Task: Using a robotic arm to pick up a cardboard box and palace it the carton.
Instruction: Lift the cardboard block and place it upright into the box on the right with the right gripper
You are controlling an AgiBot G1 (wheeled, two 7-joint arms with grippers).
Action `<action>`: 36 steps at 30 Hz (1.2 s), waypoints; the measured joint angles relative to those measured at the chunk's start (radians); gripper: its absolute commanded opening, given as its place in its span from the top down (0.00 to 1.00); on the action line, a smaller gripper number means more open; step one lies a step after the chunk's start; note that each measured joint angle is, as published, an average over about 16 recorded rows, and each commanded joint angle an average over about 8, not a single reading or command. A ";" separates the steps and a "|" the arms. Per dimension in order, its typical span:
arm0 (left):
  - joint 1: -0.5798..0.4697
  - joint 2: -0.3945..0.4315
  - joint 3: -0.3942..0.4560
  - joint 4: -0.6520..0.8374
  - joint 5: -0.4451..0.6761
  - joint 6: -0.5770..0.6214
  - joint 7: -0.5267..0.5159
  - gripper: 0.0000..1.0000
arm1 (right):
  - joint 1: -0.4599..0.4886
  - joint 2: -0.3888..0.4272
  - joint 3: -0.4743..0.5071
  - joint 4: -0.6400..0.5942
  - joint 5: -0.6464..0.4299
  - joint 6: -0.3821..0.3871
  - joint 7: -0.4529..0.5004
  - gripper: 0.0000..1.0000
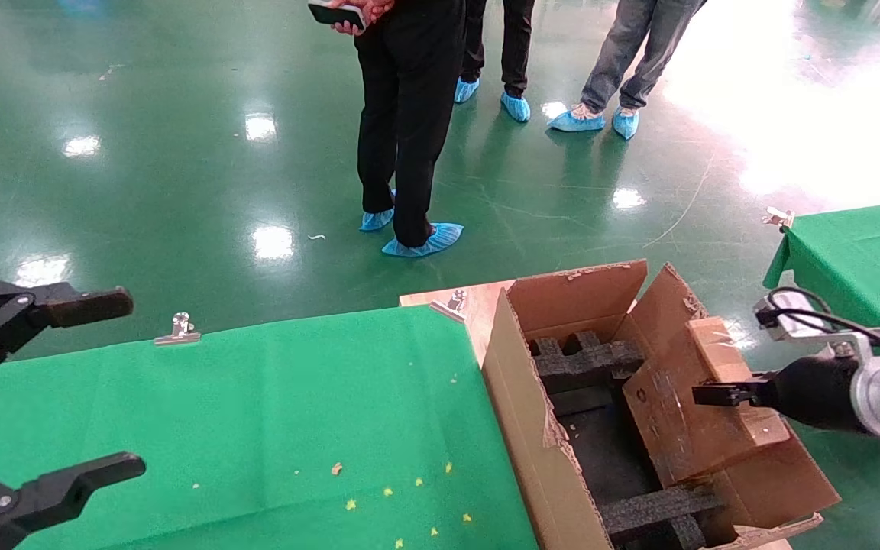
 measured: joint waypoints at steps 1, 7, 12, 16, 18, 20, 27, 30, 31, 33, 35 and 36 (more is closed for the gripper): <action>0.000 0.000 0.000 0.000 0.000 0.000 0.000 0.00 | -0.008 -0.008 -0.003 -0.006 0.001 0.008 0.003 1.00; 0.000 0.000 0.000 0.000 0.000 0.000 0.000 0.00 | -0.060 -0.055 -0.018 -0.047 0.016 0.052 0.008 1.00; 0.000 0.000 0.000 0.000 0.000 0.000 0.000 0.00 | -0.100 -0.093 -0.024 -0.085 0.038 0.079 0.001 1.00; 0.000 0.000 0.000 0.000 0.000 0.000 0.000 0.00 | -0.130 -0.122 -0.026 -0.116 0.060 0.092 -0.011 1.00; 0.000 0.000 0.000 0.000 0.000 0.000 0.000 0.00 | -0.143 -0.135 -0.025 -0.130 0.071 0.097 -0.020 1.00; 0.000 0.000 0.000 0.000 0.000 0.000 0.000 0.00 | -0.157 -0.148 -0.024 -0.145 0.082 0.099 -0.029 1.00; 0.000 0.000 0.000 0.000 0.000 0.000 0.000 0.00 | -0.198 -0.191 -0.018 -0.195 0.119 0.100 -0.069 1.00; 0.000 0.000 0.000 0.000 0.000 0.000 0.000 0.00 | -0.213 -0.209 -0.013 -0.218 0.133 0.096 -0.088 1.00; 0.000 0.000 0.000 0.000 0.000 0.000 0.000 0.00 | -0.218 -0.215 -0.012 -0.226 0.138 0.094 -0.094 1.00; 0.000 0.000 0.000 0.000 0.000 0.000 0.000 0.00 | -0.228 -0.227 -0.009 -0.241 0.147 0.091 -0.107 1.00; 0.000 0.000 0.000 0.000 0.000 0.000 0.000 0.00 | -0.237 -0.238 -0.005 -0.256 0.157 0.088 -0.119 1.00; 0.000 0.000 0.000 0.000 0.000 0.000 0.000 0.00 | -0.241 -0.243 -0.004 -0.263 0.161 0.086 -0.125 1.00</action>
